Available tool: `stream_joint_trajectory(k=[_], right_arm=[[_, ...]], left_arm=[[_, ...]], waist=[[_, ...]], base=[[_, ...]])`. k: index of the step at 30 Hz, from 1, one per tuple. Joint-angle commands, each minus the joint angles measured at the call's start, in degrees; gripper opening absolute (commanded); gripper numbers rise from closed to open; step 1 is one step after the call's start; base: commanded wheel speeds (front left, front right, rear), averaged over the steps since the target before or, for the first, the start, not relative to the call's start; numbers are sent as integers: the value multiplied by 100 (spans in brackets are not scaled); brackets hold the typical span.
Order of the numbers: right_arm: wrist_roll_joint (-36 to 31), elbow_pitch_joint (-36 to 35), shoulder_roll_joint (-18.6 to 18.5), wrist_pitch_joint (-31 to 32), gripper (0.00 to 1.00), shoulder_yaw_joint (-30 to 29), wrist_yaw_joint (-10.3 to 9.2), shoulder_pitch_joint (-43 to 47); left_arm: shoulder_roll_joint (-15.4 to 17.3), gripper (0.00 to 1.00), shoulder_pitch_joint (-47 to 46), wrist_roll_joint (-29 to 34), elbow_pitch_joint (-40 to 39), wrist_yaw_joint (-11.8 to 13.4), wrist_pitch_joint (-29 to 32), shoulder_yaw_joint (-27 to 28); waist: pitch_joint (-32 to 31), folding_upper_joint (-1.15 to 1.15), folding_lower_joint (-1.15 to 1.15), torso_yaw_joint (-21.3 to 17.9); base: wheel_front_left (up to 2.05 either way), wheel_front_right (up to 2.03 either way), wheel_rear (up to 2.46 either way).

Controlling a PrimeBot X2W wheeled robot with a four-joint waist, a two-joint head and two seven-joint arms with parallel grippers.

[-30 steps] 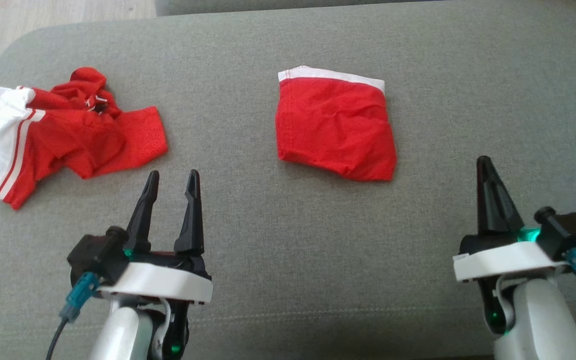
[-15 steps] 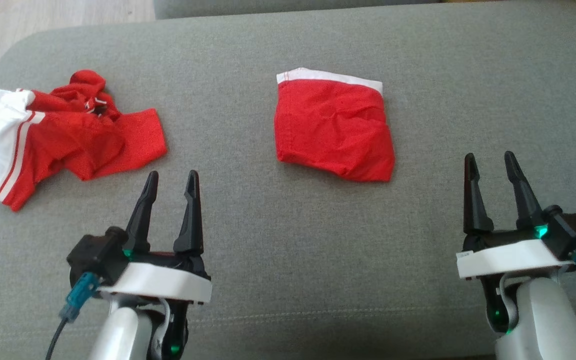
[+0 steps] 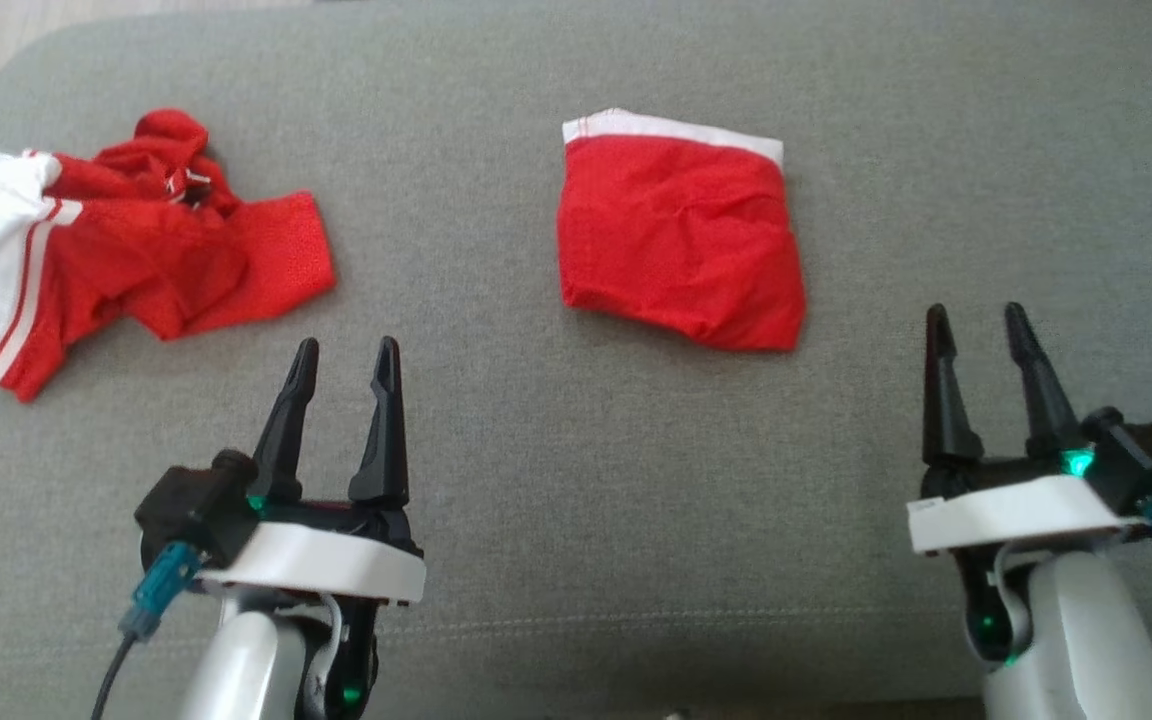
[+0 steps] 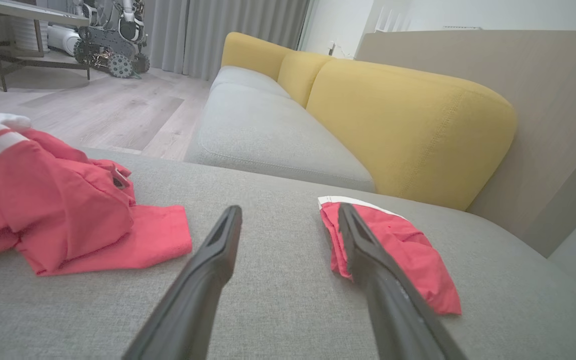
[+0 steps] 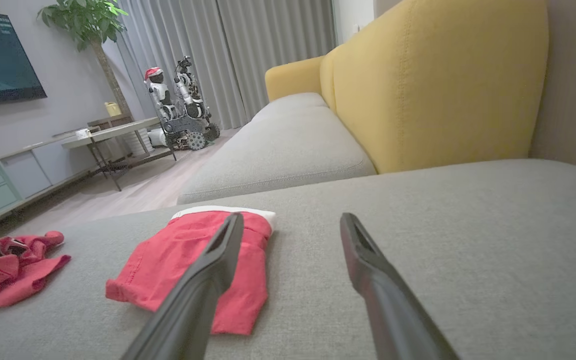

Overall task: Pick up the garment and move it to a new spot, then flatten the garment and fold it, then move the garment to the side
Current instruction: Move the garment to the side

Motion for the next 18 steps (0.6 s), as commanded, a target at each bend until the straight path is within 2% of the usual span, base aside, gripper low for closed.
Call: stream_joint_trajectory(k=[1,9,18], right_arm=[[175,-106,26,49,100,222,36,-281],[807,724,-2,796,100,483,36,-1344],[1237,1718,-185,1293,100,396,36,-2306]], left_arm=[[30,100,-271,24,-218,-22,-69,151],[30,100,-540,16,-223,-90,-69,-33],[30,100,-774,-46,-214,-101,-69,-130]], waist=[[101,0,0,40],[686,0,0,291],[1118,0,0,630]], base=[[0,0,0],[0,0,0],[0,0,0]])
